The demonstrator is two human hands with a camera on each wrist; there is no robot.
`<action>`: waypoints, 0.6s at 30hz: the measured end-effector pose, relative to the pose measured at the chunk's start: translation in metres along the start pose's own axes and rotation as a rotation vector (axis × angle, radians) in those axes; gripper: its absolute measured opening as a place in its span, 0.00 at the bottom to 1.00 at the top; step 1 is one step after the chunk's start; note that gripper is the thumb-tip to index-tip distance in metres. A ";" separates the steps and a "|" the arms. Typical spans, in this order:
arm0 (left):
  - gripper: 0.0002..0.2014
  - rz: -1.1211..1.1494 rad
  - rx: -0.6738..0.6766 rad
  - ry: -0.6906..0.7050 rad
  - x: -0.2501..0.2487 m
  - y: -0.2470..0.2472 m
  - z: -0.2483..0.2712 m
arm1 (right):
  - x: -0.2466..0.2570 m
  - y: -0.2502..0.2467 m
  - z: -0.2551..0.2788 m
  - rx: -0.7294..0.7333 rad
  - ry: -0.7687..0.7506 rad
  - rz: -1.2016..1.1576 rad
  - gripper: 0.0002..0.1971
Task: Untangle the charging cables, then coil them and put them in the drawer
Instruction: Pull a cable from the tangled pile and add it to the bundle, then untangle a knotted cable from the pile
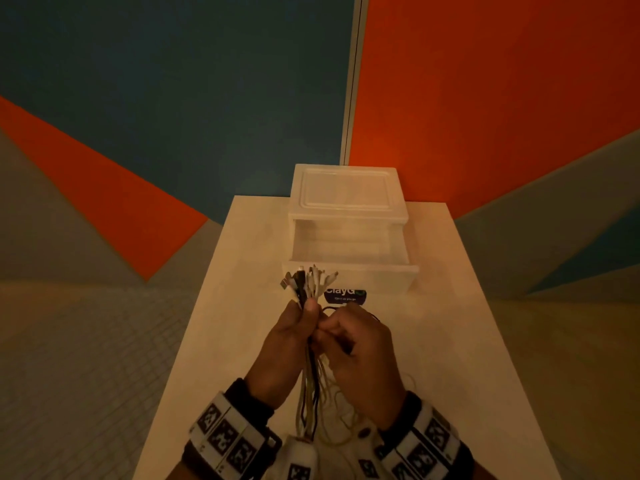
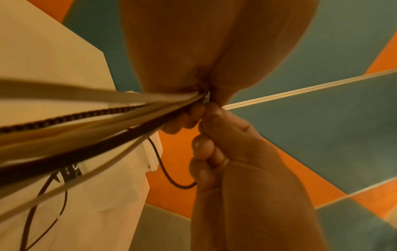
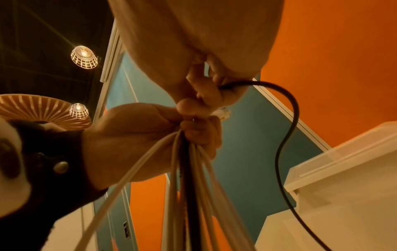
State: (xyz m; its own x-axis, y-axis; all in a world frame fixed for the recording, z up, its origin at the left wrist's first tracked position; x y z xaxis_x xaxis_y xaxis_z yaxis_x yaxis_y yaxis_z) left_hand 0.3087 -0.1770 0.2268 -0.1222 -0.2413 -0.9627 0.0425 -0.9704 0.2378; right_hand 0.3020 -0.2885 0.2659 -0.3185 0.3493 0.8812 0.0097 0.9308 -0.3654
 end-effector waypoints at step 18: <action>0.12 0.367 0.081 0.225 -0.106 -0.077 -0.008 | -0.196 -0.039 0.020 0.116 0.437 0.130 0.16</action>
State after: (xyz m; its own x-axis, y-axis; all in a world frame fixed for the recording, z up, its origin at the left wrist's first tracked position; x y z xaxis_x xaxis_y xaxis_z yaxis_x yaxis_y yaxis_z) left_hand 0.3264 -0.0767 0.3095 0.1058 -0.5706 -0.8144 -0.0365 -0.8207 0.5703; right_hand 0.3447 -0.3952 0.1017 0.1073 0.4976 0.8607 -0.0905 0.8670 -0.4900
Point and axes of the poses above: each hand's wrist, its own z-axis away from the middle knuckle, its own y-axis out of the palm, x = y × z, the point moved 8 cm from there along -z, towards the middle knuckle, and after that the axes turned 6 degrees about y, right-handed, at the moved point
